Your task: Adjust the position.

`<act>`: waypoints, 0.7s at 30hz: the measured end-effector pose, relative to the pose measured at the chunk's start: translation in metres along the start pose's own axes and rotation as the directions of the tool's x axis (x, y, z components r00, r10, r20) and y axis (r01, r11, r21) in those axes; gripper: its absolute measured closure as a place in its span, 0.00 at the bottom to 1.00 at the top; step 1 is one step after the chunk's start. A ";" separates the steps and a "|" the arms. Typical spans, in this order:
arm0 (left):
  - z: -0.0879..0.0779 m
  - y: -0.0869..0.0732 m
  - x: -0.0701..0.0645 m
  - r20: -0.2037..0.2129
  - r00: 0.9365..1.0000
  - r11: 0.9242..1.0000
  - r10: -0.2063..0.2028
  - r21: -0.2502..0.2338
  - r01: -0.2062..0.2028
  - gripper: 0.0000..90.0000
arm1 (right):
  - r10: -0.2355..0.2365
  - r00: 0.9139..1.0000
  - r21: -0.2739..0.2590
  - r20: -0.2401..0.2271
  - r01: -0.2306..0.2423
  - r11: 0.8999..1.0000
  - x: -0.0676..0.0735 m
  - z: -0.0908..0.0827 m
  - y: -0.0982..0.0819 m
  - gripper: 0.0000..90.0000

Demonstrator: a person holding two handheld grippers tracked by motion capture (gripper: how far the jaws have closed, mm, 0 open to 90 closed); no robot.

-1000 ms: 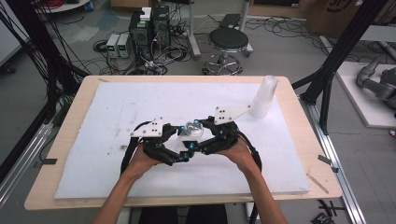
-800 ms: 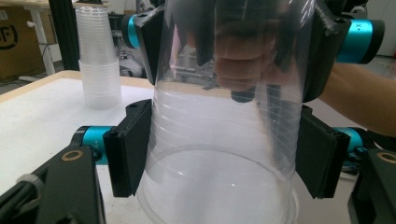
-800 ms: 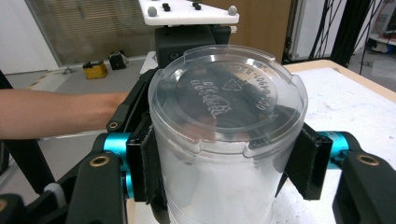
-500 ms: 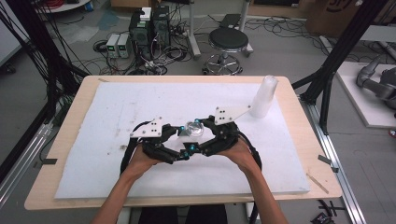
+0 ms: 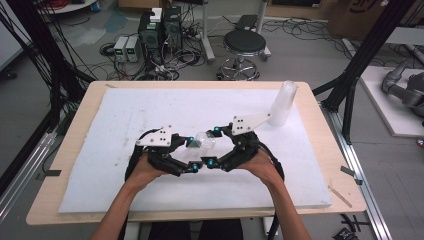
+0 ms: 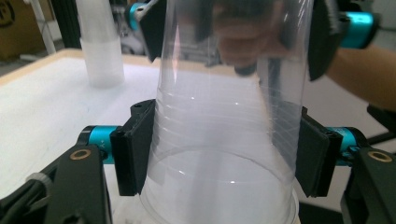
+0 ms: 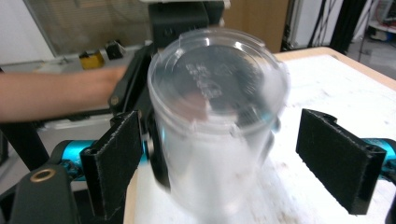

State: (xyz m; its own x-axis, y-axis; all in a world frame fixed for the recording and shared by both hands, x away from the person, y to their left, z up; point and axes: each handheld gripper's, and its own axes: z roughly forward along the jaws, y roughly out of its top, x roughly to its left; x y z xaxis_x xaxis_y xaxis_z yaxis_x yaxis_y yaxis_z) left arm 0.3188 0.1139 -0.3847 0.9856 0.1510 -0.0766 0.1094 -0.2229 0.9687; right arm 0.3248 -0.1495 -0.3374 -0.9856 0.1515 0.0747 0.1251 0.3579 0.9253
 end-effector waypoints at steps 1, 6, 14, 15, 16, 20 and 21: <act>-0.003 0.003 -0.001 0.005 1.000 0.999 0.008 0.045 -0.008 0.35 | -0.002 1.000 0.014 0.004 0.002 1.000 0.001 -0.002 0.000 0.16; -0.011 0.018 -0.002 0.038 0.998 0.970 0.042 0.239 -0.050 0.35 | -0.027 1.000 0.108 0.014 0.025 0.994 0.004 -0.011 -0.001 0.16; -0.011 0.033 0.000 0.082 0.996 0.875 0.027 0.481 -0.064 0.35 | -0.107 0.994 0.313 -0.017 0.107 0.944 0.012 -0.005 0.009 0.16; -0.010 0.035 0.000 0.083 0.996 0.860 0.030 0.506 -0.068 0.35 | -0.119 0.993 0.336 -0.020 0.118 0.934 0.012 -0.004 0.011 0.16; -0.008 0.036 0.000 0.081 0.996 0.845 0.033 0.530 -0.071 0.35 | -0.128 0.992 0.360 -0.022 0.127 0.924 0.014 -0.002 0.013 0.16; -0.003 0.042 0.001 0.085 0.996 0.793 0.037 0.603 -0.081 0.36 | -0.153 0.988 0.460 -0.031 0.150 0.875 0.017 0.005 0.022 0.16; -0.002 0.043 0.001 0.084 0.996 0.778 0.038 0.623 -0.083 0.36 | -0.158 0.987 0.471 -0.029 0.152 0.869 0.018 0.006 0.023 0.16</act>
State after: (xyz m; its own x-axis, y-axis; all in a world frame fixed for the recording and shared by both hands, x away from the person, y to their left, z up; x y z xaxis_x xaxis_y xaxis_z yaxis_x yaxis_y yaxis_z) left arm 0.3246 0.1063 -0.3429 0.9964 0.0605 -0.0591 0.0841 -0.7861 0.6123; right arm 0.3111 -0.1328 -0.3171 -0.9959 0.0665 -0.0614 0.0119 0.7683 0.6399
